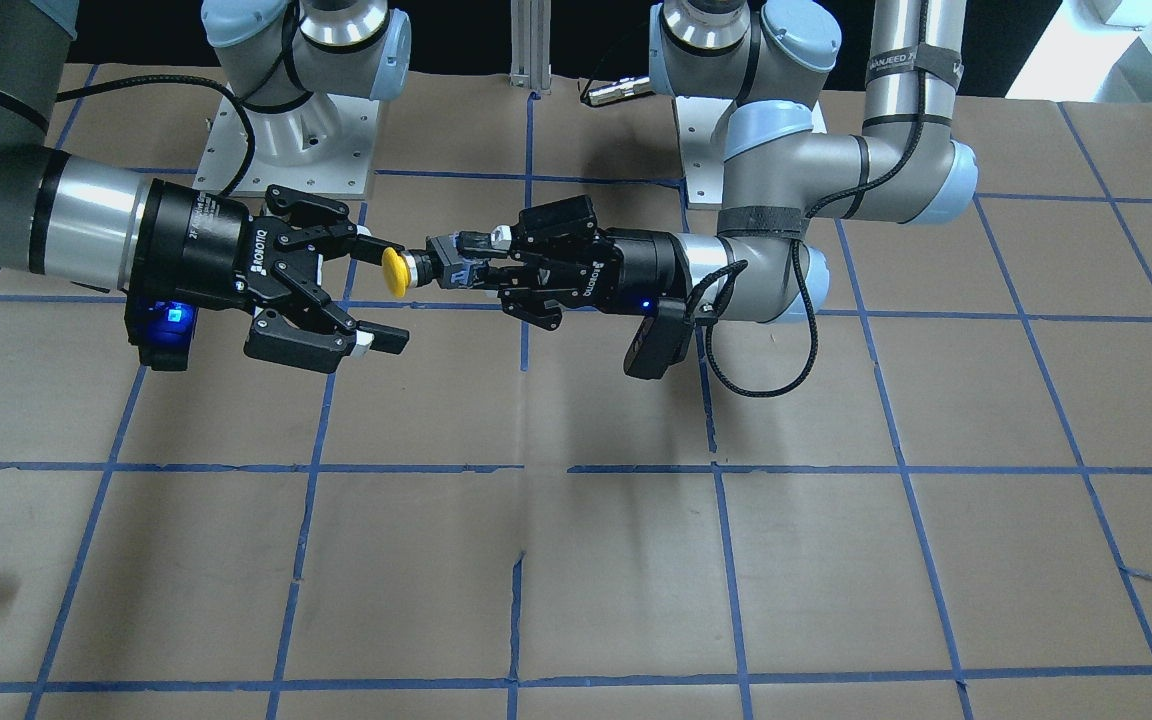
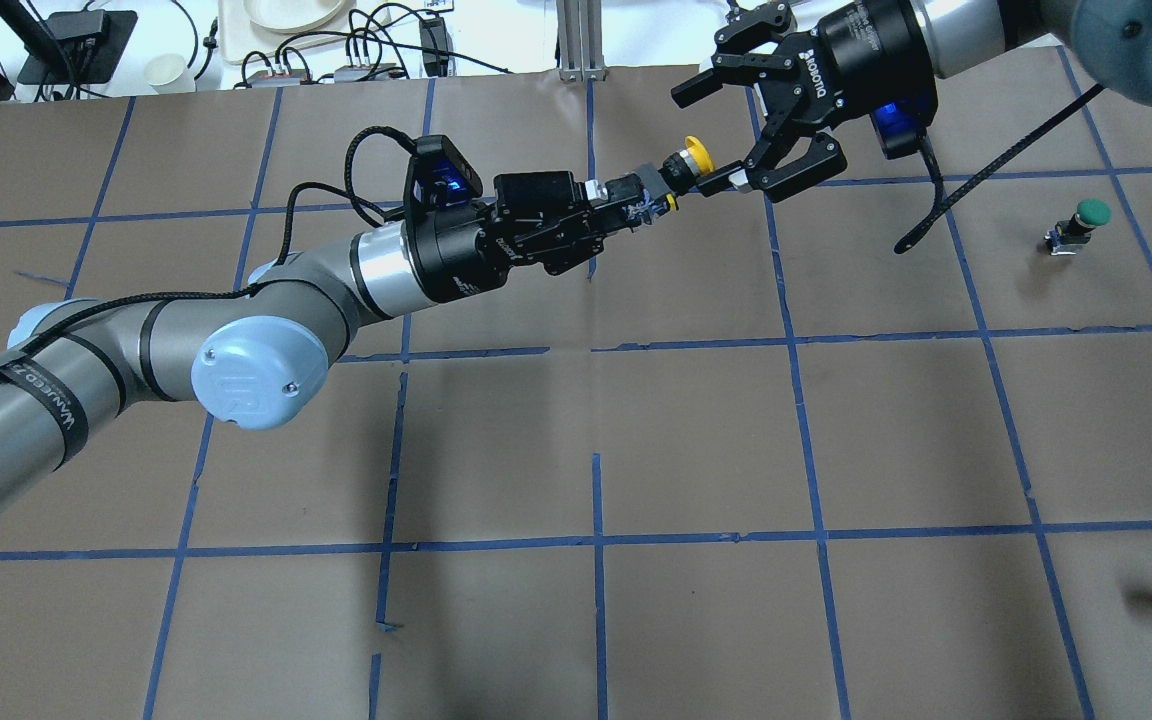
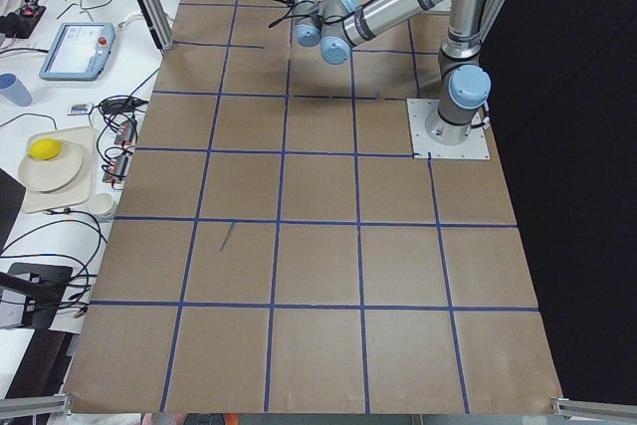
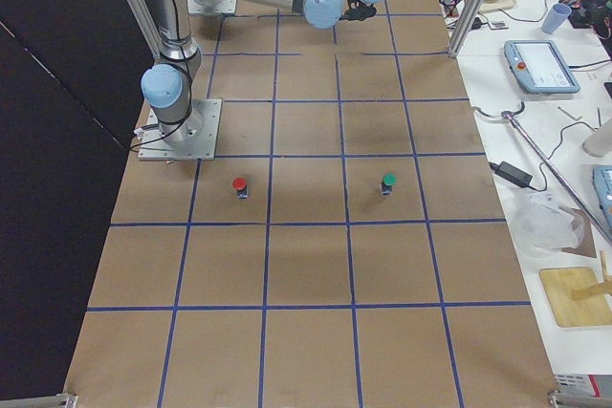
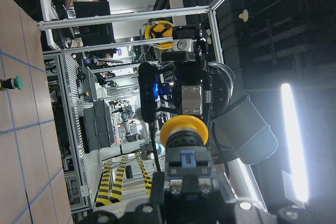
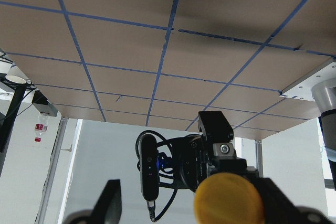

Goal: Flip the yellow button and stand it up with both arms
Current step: 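Hold the button up with the left gripper while the right gripper approaches it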

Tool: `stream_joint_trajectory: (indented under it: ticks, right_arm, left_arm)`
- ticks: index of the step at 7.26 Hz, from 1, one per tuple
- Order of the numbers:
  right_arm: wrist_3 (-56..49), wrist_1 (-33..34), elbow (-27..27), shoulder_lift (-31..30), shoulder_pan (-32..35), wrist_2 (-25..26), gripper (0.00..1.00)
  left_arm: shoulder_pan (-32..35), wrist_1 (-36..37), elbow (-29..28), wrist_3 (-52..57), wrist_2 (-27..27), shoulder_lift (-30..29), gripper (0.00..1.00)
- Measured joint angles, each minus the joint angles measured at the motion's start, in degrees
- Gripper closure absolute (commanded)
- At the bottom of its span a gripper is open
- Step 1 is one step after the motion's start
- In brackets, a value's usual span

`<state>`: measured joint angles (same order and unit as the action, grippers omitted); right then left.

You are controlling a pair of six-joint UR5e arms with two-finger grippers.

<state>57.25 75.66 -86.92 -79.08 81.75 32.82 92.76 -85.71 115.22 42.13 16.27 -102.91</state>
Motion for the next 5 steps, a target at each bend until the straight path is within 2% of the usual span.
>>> stream_joint_trajectory:
  ticks: [2,5]
  right_arm:
    - [-0.03,-1.55,0.08,-0.91,-0.23,2.85,0.07]
    - [0.03,-4.06,0.7,-2.07,-0.27,3.47,0.07]
  left_arm:
    - [-0.02,1.07,-0.35,-3.94,-0.01,0.41,0.99]
    - [-0.04,2.39,-1.5,-10.89,-0.17,0.75,0.99]
